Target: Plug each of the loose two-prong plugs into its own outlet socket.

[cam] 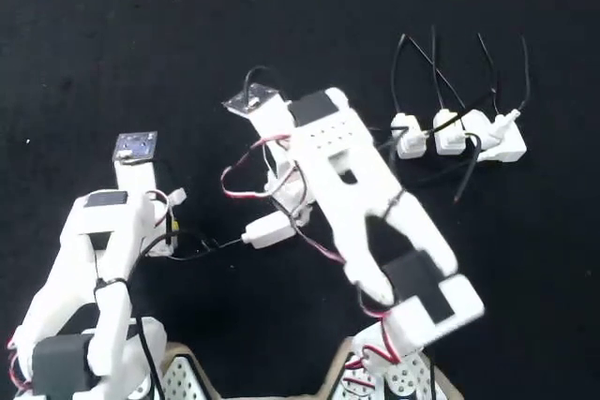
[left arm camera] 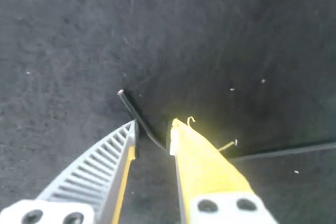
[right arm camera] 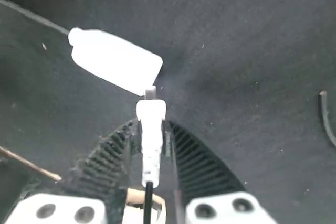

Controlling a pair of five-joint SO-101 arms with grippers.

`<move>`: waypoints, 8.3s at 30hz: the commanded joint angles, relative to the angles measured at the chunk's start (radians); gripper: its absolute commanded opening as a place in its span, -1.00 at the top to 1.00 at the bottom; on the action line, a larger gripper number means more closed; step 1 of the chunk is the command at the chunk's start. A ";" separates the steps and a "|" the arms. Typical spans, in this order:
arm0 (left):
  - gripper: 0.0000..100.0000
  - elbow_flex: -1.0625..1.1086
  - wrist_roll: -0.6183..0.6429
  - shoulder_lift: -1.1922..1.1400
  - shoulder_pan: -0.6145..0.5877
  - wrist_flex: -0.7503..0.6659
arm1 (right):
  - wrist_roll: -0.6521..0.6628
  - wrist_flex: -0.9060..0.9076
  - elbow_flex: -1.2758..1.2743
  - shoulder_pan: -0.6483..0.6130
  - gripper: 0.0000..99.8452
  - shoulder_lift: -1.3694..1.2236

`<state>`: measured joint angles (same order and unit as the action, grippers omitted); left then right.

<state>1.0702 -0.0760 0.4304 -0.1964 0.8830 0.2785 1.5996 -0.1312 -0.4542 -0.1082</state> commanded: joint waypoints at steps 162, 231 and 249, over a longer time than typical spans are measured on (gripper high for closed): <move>0.51 0.191 0.069 0.624 -0.317 -0.086 | -0.842 0.160 0.519 -0.046 0.98 -0.487; 0.51 0.217 0.069 0.624 -0.317 -0.133 | 0.101 -0.176 0.226 0.204 0.98 -0.147; 0.51 0.217 0.069 0.624 -0.318 -0.129 | -0.150 0.124 1.170 0.517 0.97 -0.883</move>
<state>1.2988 -0.0161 1.0380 -0.5155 0.7679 0.1312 1.6916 0.8017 0.0215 -0.8892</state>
